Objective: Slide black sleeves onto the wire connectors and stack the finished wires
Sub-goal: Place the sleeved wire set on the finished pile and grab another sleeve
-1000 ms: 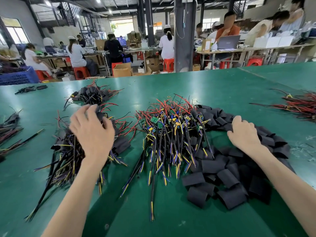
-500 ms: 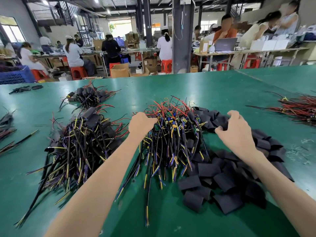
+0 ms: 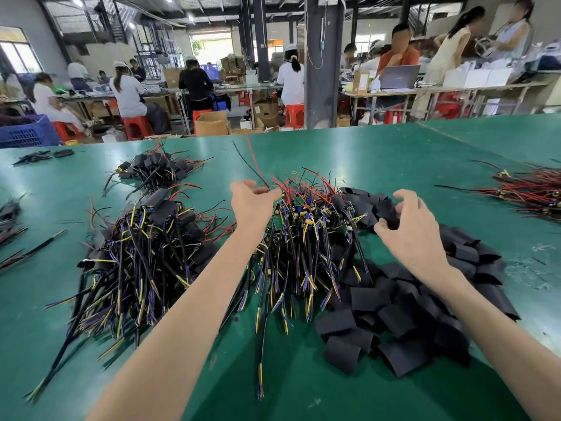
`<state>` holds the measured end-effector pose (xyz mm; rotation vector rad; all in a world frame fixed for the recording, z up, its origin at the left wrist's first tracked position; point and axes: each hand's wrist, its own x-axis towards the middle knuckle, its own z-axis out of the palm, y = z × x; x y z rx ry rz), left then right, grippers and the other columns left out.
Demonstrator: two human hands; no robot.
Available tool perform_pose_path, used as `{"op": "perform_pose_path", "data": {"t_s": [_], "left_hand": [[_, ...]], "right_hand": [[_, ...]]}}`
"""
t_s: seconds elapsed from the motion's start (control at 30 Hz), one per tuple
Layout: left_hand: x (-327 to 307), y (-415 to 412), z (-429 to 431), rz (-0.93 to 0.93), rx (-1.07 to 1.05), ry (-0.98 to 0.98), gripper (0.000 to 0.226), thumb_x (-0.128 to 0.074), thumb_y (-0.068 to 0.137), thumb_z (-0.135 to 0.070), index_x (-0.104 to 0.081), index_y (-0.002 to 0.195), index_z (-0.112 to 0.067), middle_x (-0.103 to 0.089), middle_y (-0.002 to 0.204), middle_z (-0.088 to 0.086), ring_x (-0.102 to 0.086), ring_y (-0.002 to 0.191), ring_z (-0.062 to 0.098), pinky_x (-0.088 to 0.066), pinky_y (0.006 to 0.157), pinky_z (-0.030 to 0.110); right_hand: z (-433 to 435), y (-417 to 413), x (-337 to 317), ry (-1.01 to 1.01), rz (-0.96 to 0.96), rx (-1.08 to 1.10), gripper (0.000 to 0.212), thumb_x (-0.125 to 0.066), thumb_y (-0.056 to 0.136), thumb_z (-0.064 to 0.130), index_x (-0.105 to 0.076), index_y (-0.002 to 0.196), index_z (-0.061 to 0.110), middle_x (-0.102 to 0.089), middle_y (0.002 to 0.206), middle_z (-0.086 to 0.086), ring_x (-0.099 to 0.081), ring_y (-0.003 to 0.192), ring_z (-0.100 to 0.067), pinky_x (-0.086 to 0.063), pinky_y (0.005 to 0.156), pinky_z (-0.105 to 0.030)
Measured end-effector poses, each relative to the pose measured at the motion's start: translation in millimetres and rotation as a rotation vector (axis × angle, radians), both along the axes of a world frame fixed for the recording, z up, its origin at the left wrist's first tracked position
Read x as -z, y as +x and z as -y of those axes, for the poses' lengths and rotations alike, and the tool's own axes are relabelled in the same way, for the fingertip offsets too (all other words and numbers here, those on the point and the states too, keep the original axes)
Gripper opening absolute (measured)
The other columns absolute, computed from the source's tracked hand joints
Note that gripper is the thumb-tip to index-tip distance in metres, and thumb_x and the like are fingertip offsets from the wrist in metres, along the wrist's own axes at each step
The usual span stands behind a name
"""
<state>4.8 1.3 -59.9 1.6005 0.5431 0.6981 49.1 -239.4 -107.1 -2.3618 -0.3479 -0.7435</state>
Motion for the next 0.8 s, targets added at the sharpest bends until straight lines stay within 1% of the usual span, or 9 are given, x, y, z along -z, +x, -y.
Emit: {"op": "perform_pose_path", "data": {"t_s": [0.1,0.2,0.27,0.3,0.43,0.5,0.57,0.67,0.8], "left_hand": [[-23.2,-5.9,9.5,0.238,0.18,-0.28,0.019,-0.062,0.087,0.002,-0.049,0.101,-0.002,-0.044,0.079,0.002,-0.055,0.075,0.023,-0.058,0.074,0.034],[-49.7,-17.7,14.3,0.396,0.23,-0.372,0.006,-0.056,0.093,-0.004,-0.06,0.098,-0.001,-0.044,0.082,0.002,-0.05,0.064,0.011,-0.056,0.058,0.024],[-67.1,-26.8,11.2,0.438,0.231,-0.207,0.011,-0.053,0.095,-0.008,-0.063,0.099,-0.008,-0.045,0.083,0.0,-0.046,0.059,0.004,-0.048,0.05,0.019],[-74.9,-32.2,8.3,0.436,0.219,-0.026,0.014,-0.051,0.096,-0.008,-0.064,0.102,-0.012,-0.047,0.082,-0.002,-0.046,0.059,0.002,-0.045,0.048,0.019],[-78.9,-58.6,-6.7,0.295,0.126,0.997,0.027,-0.045,0.098,-0.012,-0.06,0.12,-0.014,-0.061,0.1,-0.006,-0.054,0.098,0.014,-0.044,0.082,0.029],[-61.7,-69.5,-11.0,0.105,0.094,1.248,0.028,-0.043,0.099,-0.02,-0.058,0.123,-0.015,-0.062,0.105,-0.001,-0.051,0.107,0.02,-0.044,0.084,0.038],[-38.1,-80.1,-11.7,-0.039,0.083,1.353,0.032,-0.042,0.098,-0.031,-0.06,0.12,-0.016,-0.061,0.103,0.004,-0.05,0.106,0.022,-0.05,0.075,0.044],[-5.5,-90.9,-17.5,-0.001,0.1,1.393,0.028,-0.047,0.097,-0.029,-0.068,0.106,-0.013,-0.062,0.091,0.006,-0.056,0.093,0.027,-0.053,0.061,0.045],[15.9,-94.0,-25.1,-0.024,0.099,1.26,0.049,-0.03,0.094,-0.044,-0.069,0.102,-0.016,-0.062,0.089,0.001,-0.054,0.091,0.025,-0.053,0.06,0.045]], "right_hand": [[-0.8,-0.7,-0.2,0.036,-0.007,-0.015,0.047,-0.066,0.078,0.016,-0.045,0.119,0.007,-0.055,0.104,-0.013,-0.05,0.093,-0.03,-0.03,0.076,-0.029],[-2.8,-2.5,-1.5,0.087,-0.032,-0.029,0.049,-0.066,0.077,0.016,-0.047,0.12,0.005,-0.057,0.106,-0.012,-0.052,0.096,-0.028,-0.034,0.08,-0.029],[-4.4,-4.7,-2.4,0.076,-0.04,-0.044,0.043,-0.065,0.076,0.016,-0.051,0.116,0.006,-0.059,0.103,-0.011,-0.053,0.096,-0.027,-0.036,0.082,-0.029],[-5.4,-6.3,-2.8,0.062,-0.04,-0.058,0.04,-0.065,0.076,0.015,-0.054,0.113,0.007,-0.059,0.101,-0.011,-0.053,0.095,-0.026,-0.037,0.083,-0.03],[-12.3,-15.8,-3.6,0.041,-0.029,-0.158,0.036,-0.066,0.074,0.011,-0.06,0.11,0.008,-0.056,0.097,-0.008,-0.055,0.087,-0.024,-0.04,0.085,-0.029],[-15.9,-20.3,-3.9,0.035,0.002,-0.215,0.036,-0.067,0.073,0.007,-0.061,0.108,0.008,-0.056,0.095,-0.006,-0.056,0.084,-0.023,-0.039,0.082,-0.024],[-18.7,-24.7,-4.8,0.046,0.029,-0.279,0.036,-0.067,0.07,0.003,-0.062,0.106,0.007,-0.057,0.095,-0.006,-0.057,0.083,-0.022,-0.043,0.084,-0.027],[-21.0,-29.1,-3.2,0.043,0.041,-0.361,0.038,-0.068,0.069,-0.001,-0.063,0.106,0.005,-0.058,0.098,-0.005,-0.056,0.083,-0.019,-0.05,0.084,-0.038],[-25.0,-31.7,-0.5,0.027,0.009,-0.416,0.037,-0.068,0.069,0.0,-0.063,0.105,0.009,-0.058,0.096,-0.003,-0.055,0.082,-0.015,-0.051,0.081,-0.035]]}}
